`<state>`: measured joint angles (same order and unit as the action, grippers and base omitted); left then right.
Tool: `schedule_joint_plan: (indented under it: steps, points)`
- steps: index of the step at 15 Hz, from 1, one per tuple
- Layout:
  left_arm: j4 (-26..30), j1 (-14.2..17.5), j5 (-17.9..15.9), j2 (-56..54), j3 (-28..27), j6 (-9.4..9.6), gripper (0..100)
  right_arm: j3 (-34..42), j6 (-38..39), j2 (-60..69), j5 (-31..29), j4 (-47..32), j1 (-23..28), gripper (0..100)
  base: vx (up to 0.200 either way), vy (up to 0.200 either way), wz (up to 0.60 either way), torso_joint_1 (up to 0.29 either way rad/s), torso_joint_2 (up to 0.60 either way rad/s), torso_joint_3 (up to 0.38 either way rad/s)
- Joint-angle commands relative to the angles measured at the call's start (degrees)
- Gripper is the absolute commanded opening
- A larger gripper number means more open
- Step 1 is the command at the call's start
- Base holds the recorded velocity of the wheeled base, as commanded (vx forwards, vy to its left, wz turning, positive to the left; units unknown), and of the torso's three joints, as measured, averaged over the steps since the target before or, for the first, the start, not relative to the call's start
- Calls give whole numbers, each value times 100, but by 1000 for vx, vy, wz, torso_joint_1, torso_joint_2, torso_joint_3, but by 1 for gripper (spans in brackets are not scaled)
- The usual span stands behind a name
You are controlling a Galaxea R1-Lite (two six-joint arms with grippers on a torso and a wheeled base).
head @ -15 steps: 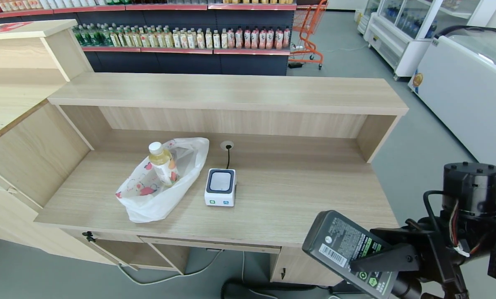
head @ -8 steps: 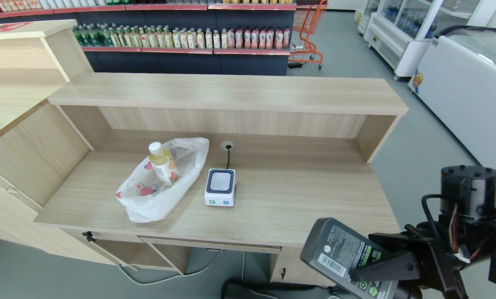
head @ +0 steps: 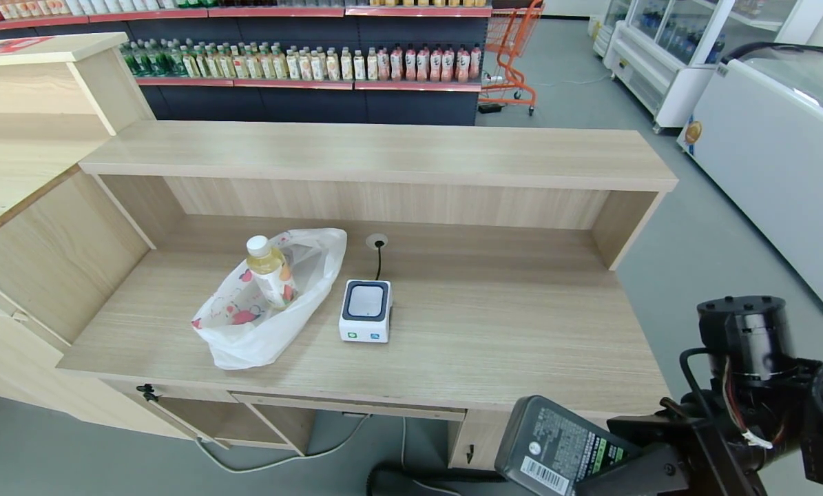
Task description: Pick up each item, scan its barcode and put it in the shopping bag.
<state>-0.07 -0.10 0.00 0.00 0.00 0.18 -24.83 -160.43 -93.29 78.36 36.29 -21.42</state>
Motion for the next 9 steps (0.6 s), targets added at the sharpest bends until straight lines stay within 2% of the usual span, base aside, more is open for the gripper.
schedule_joint_plan:
  steps: [1, 4, 5, 6, 7, 8, 9]
  points:
    - [-1, 1, 0, 9, 0, -1, 100, -4, -85, -22, 4, -8, -3, 0, 0, 0, 0, 0, 0, 0]
    - [-1, 1, 0, 9, 0, -1, 100, -39, 64, 39, -5, -61, 6, 0, 0, 0, 0, 0, 0, 0]
    - [-1, 1, 0, 9, 0, -1, 100, -268, 662, 110, -23, -184, 33, 0, 0, 0, 0, 0, 0, 0]
    - [-1, 1, 0, 9, 0, -1, 100, -672, 2103, 356, -111, -298, 68, 0, 0, 0, 0, 0, 0, 0]
    - [-1, 1, 0, 9, 0, -1, 100, -918, 3598, 725, -814, -245, 147, 0, 0, 0, 0, 0, 0, 0]
    - [-1, 1, 0, 9, 0, -1, 100, -997, 4599, 1077, -1561, -201, 243, 0, 0, 0, 0, 0, 0, 0]
    - [-1, 1, 0, 9, 0, -1, 100, -927, 6322, 1595, -2536, -149, 621, 0, 0, 0, 0, 0, 0, 0]
